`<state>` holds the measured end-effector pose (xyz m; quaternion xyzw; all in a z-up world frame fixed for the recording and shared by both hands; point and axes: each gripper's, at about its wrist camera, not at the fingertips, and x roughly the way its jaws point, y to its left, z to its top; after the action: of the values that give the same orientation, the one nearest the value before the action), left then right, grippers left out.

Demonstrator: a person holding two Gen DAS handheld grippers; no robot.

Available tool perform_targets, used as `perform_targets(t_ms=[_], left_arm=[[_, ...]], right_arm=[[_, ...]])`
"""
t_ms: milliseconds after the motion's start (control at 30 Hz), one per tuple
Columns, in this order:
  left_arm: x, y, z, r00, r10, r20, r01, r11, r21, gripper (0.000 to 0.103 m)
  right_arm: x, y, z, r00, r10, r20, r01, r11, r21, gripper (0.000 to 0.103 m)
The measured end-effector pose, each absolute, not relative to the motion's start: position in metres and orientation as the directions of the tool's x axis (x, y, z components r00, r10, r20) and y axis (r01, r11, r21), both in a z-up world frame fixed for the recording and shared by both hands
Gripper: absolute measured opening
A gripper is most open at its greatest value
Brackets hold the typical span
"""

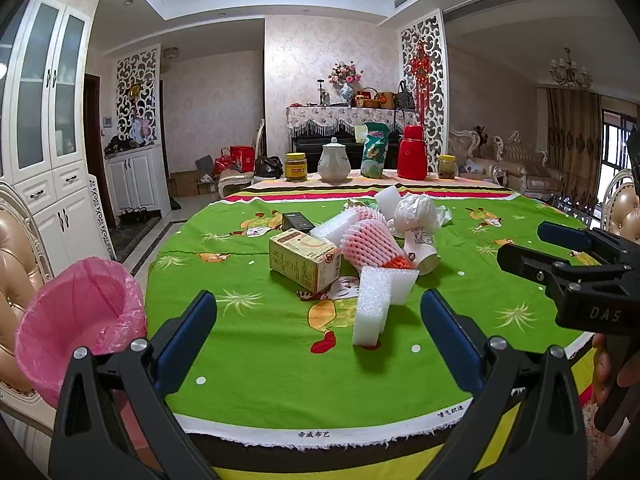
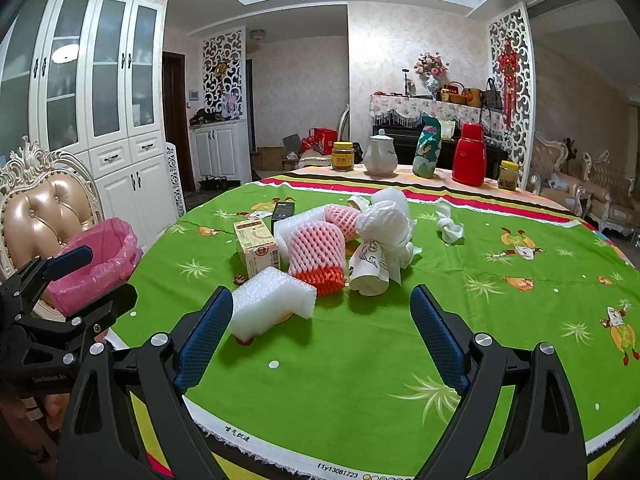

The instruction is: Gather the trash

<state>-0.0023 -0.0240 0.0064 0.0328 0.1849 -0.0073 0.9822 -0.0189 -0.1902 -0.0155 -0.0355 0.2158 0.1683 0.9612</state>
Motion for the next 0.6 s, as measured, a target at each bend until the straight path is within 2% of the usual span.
perform_targets(t_ms=[400, 600], left_arm=[[-0.001, -0.0239, 0.007, 0.922, -0.004, -0.387, 0.028, 0.998, 0.057, 0.099], [-0.0013, -0.0251, 0.0081, 0.923, -0.001, -0.385, 0.028, 0.997, 0.065, 0.099]], right_arm=[[-0.0201, -0.1905, -0.0151, 0.849, 0.32, -0.42, -0.342, 0.939, 0.025, 0.085], [-0.0203, -0.1874, -0.015, 0.85, 0.297, -0.436, -0.342, 0.939, -0.027, 0.085]])
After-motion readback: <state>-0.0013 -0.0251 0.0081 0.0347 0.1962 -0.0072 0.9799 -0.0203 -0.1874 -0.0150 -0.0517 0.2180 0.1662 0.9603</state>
